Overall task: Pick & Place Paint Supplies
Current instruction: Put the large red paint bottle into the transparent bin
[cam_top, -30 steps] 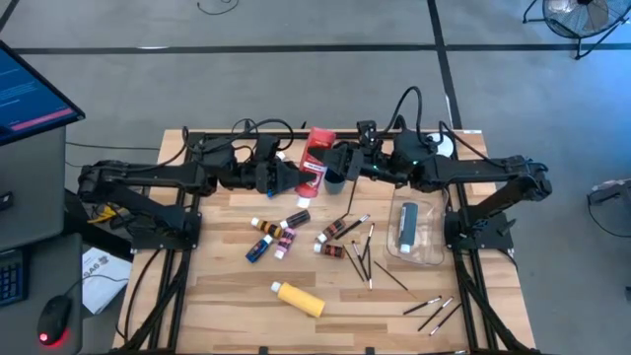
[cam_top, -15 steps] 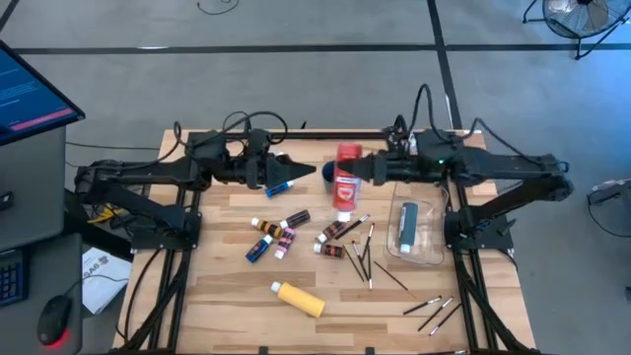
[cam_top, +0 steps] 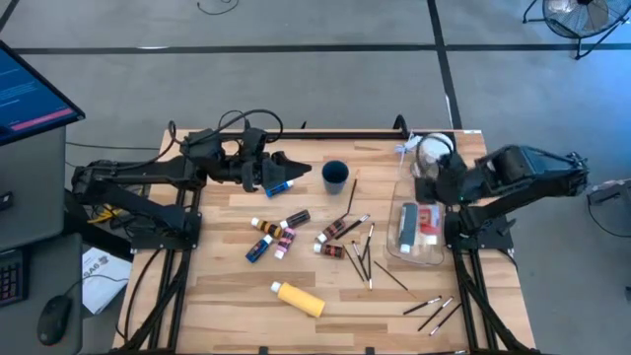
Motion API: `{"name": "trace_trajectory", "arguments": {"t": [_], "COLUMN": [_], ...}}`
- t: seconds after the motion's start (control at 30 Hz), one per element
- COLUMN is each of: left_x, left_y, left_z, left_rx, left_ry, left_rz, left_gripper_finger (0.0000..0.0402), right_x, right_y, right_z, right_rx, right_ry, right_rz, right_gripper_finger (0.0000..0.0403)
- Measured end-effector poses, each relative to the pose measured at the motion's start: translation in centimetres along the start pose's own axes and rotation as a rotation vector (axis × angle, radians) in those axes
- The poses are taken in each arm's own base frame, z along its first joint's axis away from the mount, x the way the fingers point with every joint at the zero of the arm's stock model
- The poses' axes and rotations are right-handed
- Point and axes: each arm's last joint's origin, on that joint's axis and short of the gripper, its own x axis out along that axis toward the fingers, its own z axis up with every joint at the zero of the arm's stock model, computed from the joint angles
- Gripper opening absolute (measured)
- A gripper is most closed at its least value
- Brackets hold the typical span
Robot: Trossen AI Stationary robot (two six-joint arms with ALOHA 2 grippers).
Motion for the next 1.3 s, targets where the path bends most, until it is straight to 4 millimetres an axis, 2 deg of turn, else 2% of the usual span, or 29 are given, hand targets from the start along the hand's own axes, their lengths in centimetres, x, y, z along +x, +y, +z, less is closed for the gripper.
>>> {"name": "trace_trajectory", "arguments": {"t": [0.2, 0.5, 0.67, 1.03, 1.3], "left_x": [0.0, 0.0, 0.0, 0.0, 0.1], "left_y": [0.0, -0.1, -0.1, -0.1, -0.2], "left_z": [0.0, 0.0, -0.1, -0.1, -0.2], "left_rx": [0.018, 0.022, 0.022, 0.022, 0.020], "left_ry": [-0.002, -0.002, -0.001, -0.016, -0.015], "left_rz": [0.002, -0.001, -0.002, 0.009, 0.008], "left_gripper_finger": [0.0213, 0.0213, 0.0213, 0.0213, 0.0213], "right_x": [1.6, 7.0, 8.8, 13.2, 14.6], "right_y": [-0.4, -2.4, -3.5, -5.1, -6.4], "right_z": [-0.8, -2.8, -3.3, -3.7, -3.7], "right_rx": [0.027, 0.070, 0.091, 0.142, 0.149], "right_ry": [-0.005, 0.049, 0.043, 0.030, 0.049], "right_rz": [-0.073, -0.325, -0.395, -0.432, -0.501], "right_gripper_finger": [0.0151, 0.0151, 0.0150, 0.0148, 0.0153]}}
